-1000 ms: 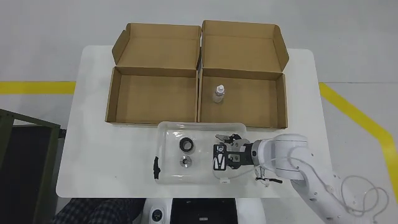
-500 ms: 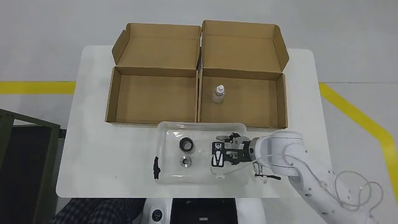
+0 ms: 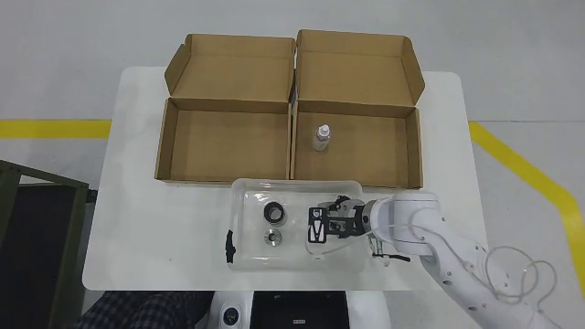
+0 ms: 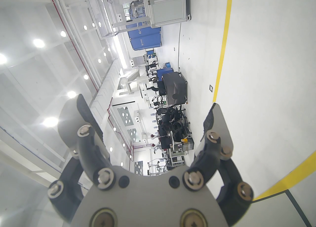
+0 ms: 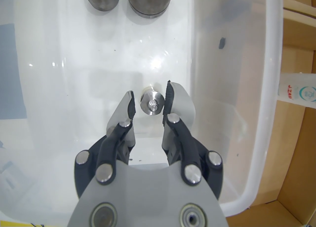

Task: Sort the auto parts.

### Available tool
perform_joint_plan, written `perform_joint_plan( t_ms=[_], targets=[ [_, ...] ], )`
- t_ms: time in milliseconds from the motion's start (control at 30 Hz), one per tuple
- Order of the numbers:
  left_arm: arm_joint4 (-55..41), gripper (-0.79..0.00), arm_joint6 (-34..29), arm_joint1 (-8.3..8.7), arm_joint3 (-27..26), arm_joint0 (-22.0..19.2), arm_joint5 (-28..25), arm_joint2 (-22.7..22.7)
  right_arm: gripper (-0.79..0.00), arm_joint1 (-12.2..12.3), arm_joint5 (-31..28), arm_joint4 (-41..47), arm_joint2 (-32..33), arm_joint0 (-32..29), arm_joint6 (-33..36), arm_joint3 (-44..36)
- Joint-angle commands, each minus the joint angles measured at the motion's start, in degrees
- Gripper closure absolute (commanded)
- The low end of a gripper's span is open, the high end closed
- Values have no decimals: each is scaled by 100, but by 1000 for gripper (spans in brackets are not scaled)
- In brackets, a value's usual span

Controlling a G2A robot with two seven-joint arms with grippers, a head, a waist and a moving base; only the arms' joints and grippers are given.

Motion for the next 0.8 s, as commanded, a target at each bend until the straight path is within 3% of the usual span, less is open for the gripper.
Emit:
perform_joint_plan(
  t_ms=[0, 367, 767],
  targets=[
    [0, -785, 0, 0, 0, 0, 0, 0, 0, -1, 8, 4, -15, 16, 2, 5],
    [0, -785, 0, 0, 0, 0, 0, 0, 0, 21, -16, 258, 77, 97, -84, -360],
    [0, -785, 0, 0, 0, 0, 0, 0, 0, 35, 72, 457, 301, 23, -1287, -706]
  ],
)
